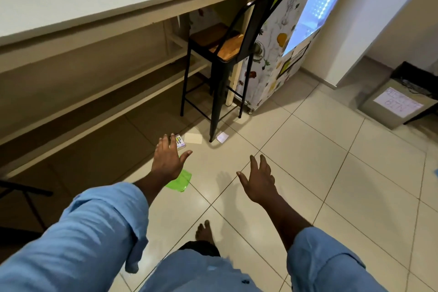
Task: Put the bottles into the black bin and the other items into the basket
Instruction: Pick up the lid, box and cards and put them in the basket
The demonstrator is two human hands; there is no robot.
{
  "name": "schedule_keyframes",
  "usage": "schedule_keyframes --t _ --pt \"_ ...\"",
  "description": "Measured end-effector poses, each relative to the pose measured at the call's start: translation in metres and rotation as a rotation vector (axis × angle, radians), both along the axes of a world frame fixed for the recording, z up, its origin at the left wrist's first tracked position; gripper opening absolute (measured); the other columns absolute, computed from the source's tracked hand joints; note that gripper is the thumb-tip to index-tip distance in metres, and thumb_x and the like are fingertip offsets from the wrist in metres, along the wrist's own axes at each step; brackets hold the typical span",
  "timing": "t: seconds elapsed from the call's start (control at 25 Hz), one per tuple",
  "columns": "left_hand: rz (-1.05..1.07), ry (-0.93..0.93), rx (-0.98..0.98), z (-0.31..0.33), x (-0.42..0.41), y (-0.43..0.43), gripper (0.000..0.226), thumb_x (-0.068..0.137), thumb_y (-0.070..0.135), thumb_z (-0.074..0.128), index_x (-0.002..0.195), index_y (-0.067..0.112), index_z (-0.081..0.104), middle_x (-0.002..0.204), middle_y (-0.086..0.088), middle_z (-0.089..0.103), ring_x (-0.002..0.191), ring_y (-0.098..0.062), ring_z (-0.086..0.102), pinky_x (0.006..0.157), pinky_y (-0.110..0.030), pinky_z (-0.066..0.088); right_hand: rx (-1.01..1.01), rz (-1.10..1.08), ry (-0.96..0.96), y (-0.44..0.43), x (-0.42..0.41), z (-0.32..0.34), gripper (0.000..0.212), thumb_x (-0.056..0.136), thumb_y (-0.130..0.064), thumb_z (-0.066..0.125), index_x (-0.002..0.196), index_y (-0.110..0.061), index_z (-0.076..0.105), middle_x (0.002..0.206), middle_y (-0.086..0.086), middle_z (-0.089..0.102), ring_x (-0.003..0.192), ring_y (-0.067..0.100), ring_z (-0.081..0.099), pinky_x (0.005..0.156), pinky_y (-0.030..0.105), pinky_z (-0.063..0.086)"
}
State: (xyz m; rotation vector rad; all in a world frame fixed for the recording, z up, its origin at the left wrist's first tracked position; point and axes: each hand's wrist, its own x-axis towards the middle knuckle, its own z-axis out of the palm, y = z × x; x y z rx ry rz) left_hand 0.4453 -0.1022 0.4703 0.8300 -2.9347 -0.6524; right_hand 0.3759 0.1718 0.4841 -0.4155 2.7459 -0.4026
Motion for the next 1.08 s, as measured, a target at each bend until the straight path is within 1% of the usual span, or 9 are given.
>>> schedule_keyframes --t 0.16,0.32,0.44,0.52,0.68,0.84,0.96,1.08 --pt "-0.012 -0.033 0.078 -0.015 -0.068 0.010 0.084 0.095 0.054 0.043 0.152 0.001 0.015 0.160 -0.016 0.018 0.149 -0.033 0.014 0.122 -0.039 0.012 0.055 0.000 -0.036 0.008 -0.080 -0.007 0.074 0.096 -0.057 0.038 0.153 -0.018 0.011 0.161 0.013 -0.003 0.147 0.032 0.010 0.112 0.056 0.026" --pt "-0.013 -0.088 0.110 -0.015 -0.138 0.016 0.083 0.095 0.054 0.042 0.153 0.001 0.014 0.160 -0.016 0.018 0.149 -0.032 0.014 0.123 -0.037 0.010 0.066 0.016 -0.035 0.000 -0.171 -0.006 0.073 0.097 -0.055 0.037 0.154 -0.018 0.010 0.162 0.011 -0.003 0.148 0.032 0.008 0.114 0.057 0.020" --pt "0.047 -0.062 0.096 -0.012 -0.177 0.015 0.082 0.095 0.053 0.043 0.152 0.001 0.015 0.160 -0.016 0.019 0.149 -0.032 0.013 0.123 -0.038 0.010 0.046 0.089 -0.034 -0.011 -0.222 -0.013 0.073 0.096 -0.055 0.038 0.154 -0.018 0.012 0.162 0.011 -0.003 0.148 0.031 0.008 0.115 0.057 0.018" --pt "0.120 -0.047 0.093 -0.012 -0.205 0.013 0.082 0.096 0.052 0.043 0.152 0.001 0.014 0.160 -0.016 0.017 0.149 -0.032 0.012 0.123 -0.038 0.011 0.052 0.171 -0.025 -0.022 -0.263 -0.021 0.073 0.096 -0.055 0.037 0.154 -0.018 0.012 0.162 0.011 -0.002 0.149 0.031 0.008 0.115 0.057 0.017" --pt "0.335 -0.020 0.070 -0.013 -0.242 0.030 0.082 0.096 0.052 0.043 0.153 0.003 0.012 0.161 -0.015 0.015 0.150 -0.030 0.009 0.122 -0.037 0.011 0.061 0.415 0.011 -0.047 -0.351 -0.033 0.070 0.097 -0.055 0.037 0.152 -0.018 0.016 0.161 0.013 0.004 0.148 0.031 0.010 0.115 0.057 0.017" --pt "0.543 -0.023 0.065 -0.006 -0.262 0.060 0.083 0.095 0.051 0.044 0.153 0.001 0.012 0.161 -0.015 0.015 0.150 -0.030 0.009 0.121 -0.037 0.010 0.074 0.639 0.040 -0.066 -0.415 -0.031 0.071 0.096 -0.055 0.038 0.152 -0.018 0.016 0.161 0.013 0.006 0.148 0.032 0.011 0.114 0.059 0.018" --pt "0.671 -0.011 0.059 0.005 -0.276 0.073 0.082 0.095 0.050 0.046 0.152 0.000 0.013 0.161 -0.017 0.016 0.150 -0.032 0.010 0.121 -0.036 0.010 0.076 0.751 0.051 -0.093 -0.443 -0.029 0.072 0.095 -0.054 0.041 0.151 -0.017 0.019 0.160 0.015 0.009 0.147 0.034 0.015 0.112 0.062 0.021" --pt "0.697 0.002 0.049 0.013 -0.279 0.080 0.084 0.095 0.048 0.048 0.152 0.000 0.012 0.161 -0.016 0.015 0.150 -0.032 0.010 0.121 -0.036 0.011 0.057 0.809 0.063 -0.115 -0.445 -0.029 0.073 0.095 -0.055 0.040 0.152 -0.016 0.017 0.161 0.012 0.008 0.147 0.031 0.015 0.111 0.061 0.023"
